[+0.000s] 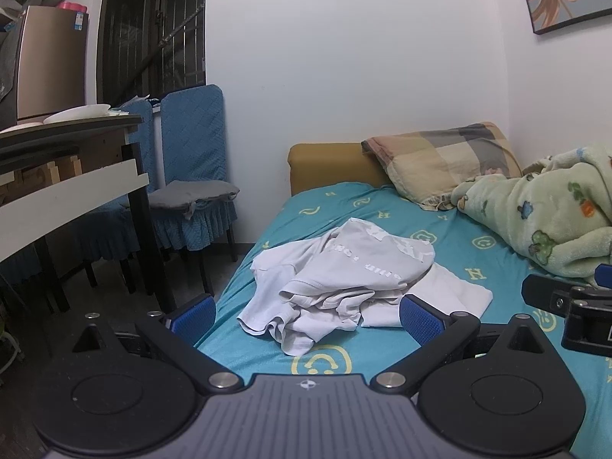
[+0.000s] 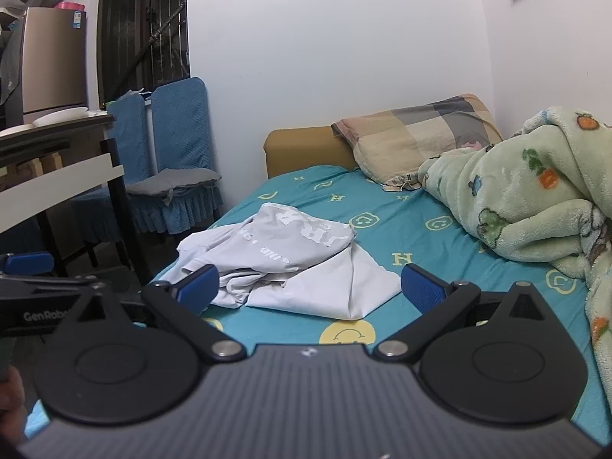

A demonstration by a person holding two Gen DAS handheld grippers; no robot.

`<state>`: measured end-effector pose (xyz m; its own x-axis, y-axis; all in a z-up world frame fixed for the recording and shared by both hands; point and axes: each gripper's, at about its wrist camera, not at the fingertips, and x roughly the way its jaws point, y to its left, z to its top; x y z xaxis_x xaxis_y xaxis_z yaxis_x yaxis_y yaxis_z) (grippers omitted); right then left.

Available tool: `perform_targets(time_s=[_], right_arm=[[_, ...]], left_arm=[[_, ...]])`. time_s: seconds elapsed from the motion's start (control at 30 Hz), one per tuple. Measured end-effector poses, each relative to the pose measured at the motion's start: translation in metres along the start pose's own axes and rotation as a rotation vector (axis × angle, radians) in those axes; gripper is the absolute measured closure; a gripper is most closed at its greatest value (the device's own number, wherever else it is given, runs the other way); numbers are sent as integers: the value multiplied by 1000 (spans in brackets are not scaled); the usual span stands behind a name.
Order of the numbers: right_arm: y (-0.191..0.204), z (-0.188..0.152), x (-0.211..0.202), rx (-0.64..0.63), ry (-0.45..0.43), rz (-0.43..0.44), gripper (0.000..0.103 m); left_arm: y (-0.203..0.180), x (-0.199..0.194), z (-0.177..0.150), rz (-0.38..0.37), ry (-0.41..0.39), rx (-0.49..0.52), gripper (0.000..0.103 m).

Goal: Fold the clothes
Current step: 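Reach both grippers toward the crumpled white T-shirt on the bed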

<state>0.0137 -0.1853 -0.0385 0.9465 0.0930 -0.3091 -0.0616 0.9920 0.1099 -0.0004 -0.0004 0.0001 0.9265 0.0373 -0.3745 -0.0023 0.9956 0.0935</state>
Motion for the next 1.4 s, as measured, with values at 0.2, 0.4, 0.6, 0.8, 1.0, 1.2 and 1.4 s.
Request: perform_targets(time_s=[0.2, 0.4, 0.6, 0.8, 1.0, 1.2, 1.4], right_arm=[[3, -1, -3, -9, -12, -2, 0], [-1, 5, -2, 17, -7, 16, 0], [-5, 15, -11, 55, -80, 18, 0], [-13, 24, -22, 48, -168, -36, 0], [-25, 22, -29, 25, -276, 27, 0], [-30, 20, -20, 19, -266, 38, 0], [-22, -3, 10, 79, -106, 53, 26]], left_arm=[[-1, -1, 0, -4, 1, -16, 0], [5, 5, -1, -23, 12, -22, 0], [2, 8, 1, -37, 10, 5, 0], [-4, 9, 13, -83, -18, 36, 0], [-10, 11, 25, -130, -46, 66, 0], [-11, 27, 43, -142, -70, 50, 0], [21, 54, 46, -125, -15, -33, 0]])
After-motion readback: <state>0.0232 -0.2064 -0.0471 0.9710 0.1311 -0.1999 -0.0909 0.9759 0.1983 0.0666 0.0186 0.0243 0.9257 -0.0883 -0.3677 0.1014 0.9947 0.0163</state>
